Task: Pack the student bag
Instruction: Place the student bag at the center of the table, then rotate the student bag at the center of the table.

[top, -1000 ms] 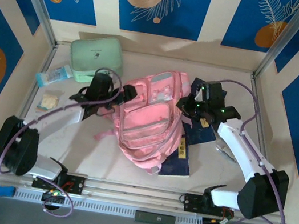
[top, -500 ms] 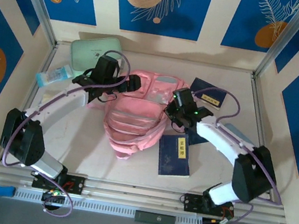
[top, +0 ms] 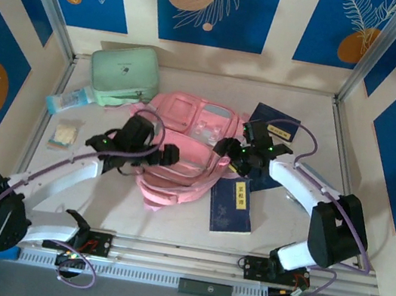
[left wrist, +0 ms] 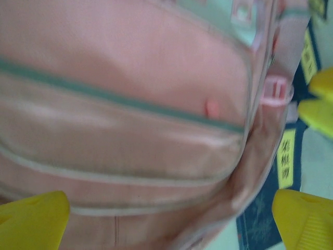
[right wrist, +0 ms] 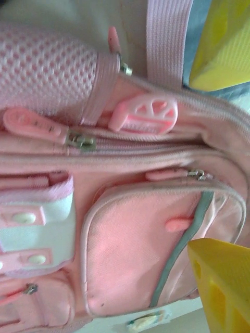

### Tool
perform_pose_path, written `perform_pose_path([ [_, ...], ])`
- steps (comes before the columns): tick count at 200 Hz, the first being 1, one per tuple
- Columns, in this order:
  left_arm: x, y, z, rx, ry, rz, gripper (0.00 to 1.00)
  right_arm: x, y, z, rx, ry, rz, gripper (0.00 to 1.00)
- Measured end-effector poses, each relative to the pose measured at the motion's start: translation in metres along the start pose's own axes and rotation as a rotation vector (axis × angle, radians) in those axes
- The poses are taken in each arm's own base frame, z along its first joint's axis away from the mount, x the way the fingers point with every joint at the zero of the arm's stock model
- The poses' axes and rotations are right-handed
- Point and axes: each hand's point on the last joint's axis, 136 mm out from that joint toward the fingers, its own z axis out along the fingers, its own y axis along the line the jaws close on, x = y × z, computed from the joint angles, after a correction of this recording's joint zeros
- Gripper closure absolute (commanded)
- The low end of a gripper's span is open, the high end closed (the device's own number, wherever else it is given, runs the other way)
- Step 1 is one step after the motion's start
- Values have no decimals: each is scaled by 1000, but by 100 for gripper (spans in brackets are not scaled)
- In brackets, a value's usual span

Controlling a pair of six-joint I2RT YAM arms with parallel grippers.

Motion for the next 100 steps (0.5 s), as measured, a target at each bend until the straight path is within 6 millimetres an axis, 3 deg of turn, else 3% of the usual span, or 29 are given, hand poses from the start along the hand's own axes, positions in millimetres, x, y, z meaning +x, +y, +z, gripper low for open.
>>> perform_pose_path([
  [35,42,6,-6,-17,18,-17,1,13,-6,5,-18,106,-40,29],
  [54,50,20,-5,-39,-2,-67,1,19,-12,17,-9,156,-48,38],
  [80,62,34,14,-57,9,-109,0,30,-16,32,-3,219,-51,54],
  [100,58,39,20,-79,-3,-122,1,40,-10,35,-4,239,-77,61],
])
